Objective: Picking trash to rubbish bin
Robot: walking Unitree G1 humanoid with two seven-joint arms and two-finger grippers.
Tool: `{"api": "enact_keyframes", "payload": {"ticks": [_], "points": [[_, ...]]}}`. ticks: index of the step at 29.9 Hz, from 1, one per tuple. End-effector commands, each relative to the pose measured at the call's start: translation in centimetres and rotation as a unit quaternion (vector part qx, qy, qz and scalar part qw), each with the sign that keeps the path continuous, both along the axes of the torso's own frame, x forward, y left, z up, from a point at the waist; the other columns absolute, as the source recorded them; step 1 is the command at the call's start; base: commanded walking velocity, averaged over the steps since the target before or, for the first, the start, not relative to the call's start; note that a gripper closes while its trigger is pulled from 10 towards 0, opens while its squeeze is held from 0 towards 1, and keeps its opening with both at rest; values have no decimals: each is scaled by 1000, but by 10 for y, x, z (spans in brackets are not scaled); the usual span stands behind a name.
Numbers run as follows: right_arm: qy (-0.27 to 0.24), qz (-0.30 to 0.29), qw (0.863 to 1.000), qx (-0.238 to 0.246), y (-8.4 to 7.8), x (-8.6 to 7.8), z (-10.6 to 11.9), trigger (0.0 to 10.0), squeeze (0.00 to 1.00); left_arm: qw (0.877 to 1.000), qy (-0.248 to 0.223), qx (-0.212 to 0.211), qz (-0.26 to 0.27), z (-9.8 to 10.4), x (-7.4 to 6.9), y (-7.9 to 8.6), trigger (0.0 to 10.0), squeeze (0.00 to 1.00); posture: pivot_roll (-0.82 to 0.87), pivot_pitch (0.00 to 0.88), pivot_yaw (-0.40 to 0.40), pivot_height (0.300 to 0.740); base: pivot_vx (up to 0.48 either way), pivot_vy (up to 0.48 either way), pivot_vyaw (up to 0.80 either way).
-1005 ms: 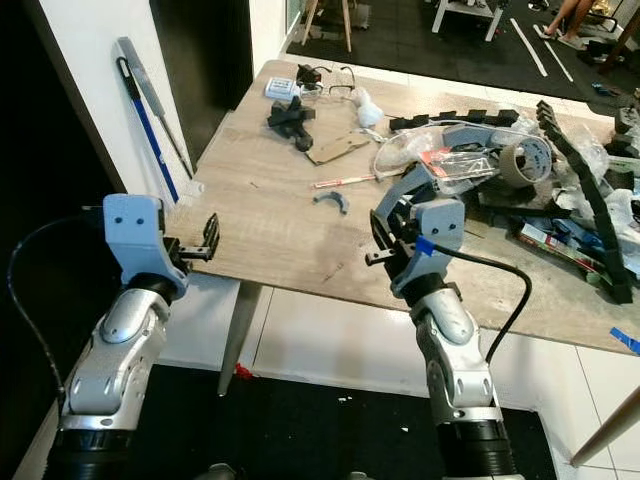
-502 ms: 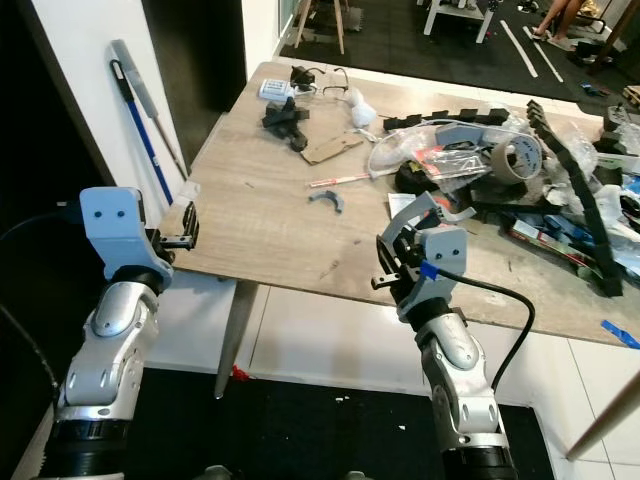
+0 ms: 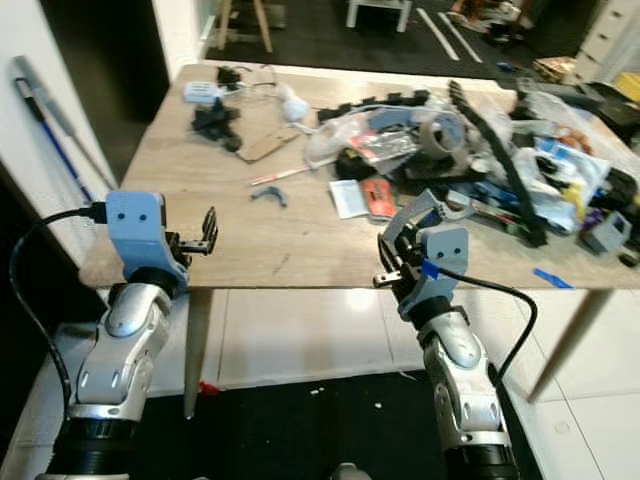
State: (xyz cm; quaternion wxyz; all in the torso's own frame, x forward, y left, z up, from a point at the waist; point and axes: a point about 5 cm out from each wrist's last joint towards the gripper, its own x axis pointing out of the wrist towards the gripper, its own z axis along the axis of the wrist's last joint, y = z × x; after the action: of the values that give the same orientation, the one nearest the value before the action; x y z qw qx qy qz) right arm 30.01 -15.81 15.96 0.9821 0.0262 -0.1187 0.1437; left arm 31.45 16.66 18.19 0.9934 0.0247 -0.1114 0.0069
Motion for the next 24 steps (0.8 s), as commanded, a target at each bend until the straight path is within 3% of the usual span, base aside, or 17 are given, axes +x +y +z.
{"api": "enact_keyframes", "payload": {"ticks": [1,24], "points": [[-2,-5,1000,1,-3,-1,1,10000,0,1000,2,12,-3,-3,-1,1,10000,0,-62,127,-73,740,0,0,-500],[2,0,1000,7,1,2,0,10000,0,1000,11,16,-10,-7,-5,0,10000,0,-54,141,-71,740,0,0,-496]]}}
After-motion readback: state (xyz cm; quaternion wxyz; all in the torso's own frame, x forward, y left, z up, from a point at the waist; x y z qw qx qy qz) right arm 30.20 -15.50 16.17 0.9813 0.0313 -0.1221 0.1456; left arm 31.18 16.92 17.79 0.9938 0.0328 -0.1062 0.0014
